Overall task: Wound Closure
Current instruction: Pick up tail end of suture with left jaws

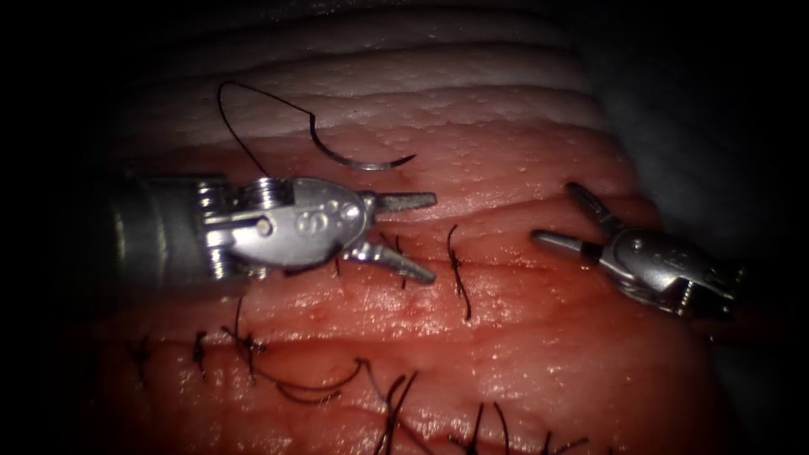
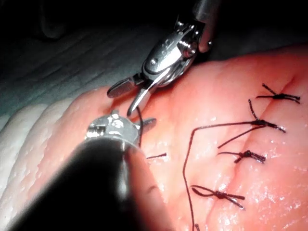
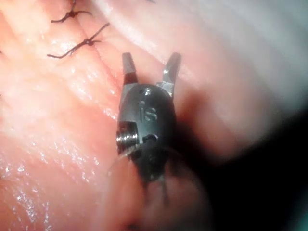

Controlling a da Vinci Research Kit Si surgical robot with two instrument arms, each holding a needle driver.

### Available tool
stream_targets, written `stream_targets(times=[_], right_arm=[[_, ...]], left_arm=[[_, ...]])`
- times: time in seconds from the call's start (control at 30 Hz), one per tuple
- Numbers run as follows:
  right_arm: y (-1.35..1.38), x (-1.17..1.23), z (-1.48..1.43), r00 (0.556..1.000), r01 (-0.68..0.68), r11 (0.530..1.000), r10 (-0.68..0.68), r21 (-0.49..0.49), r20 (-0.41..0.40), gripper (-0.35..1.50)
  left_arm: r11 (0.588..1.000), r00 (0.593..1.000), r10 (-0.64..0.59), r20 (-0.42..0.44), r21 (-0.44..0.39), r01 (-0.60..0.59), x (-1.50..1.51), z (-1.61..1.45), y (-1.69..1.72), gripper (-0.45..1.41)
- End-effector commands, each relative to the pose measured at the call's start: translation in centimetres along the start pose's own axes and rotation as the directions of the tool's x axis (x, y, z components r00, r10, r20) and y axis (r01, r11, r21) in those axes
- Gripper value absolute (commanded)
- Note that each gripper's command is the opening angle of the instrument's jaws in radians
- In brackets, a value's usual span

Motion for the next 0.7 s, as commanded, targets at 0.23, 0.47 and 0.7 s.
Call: stream_targets(times=[0.23, 0.47, 0.7], right_arm=[[-0.04, -0.1, 0.08, 1.0, 0.003, 1.0, -0.003, 0.002, -0.007, 1.11], [-0.03, -0.13, 0.1, 1.0, 0.006, 1.0, -0.006, 0.004, -0.004, 1.06], [-0.03, -0.17, 0.12, 1.0, 0.009, 1.0, -0.009, 0.005, 0.001, 1.06]], left_arm=[[0.992, 0.993, 0.116, -0.035, -0.037, -0.118, -0.58, 0.57, -0.07, -0.11], [0.977, 0.98, 0.184, -0.075, -0.092, -0.19, -0.89, 0.86, 0.13, 0.06], [0.969, 0.972, 0.212, -0.103, -0.109, -0.223, -0.86, 0.96, 0.15, 0.23]])
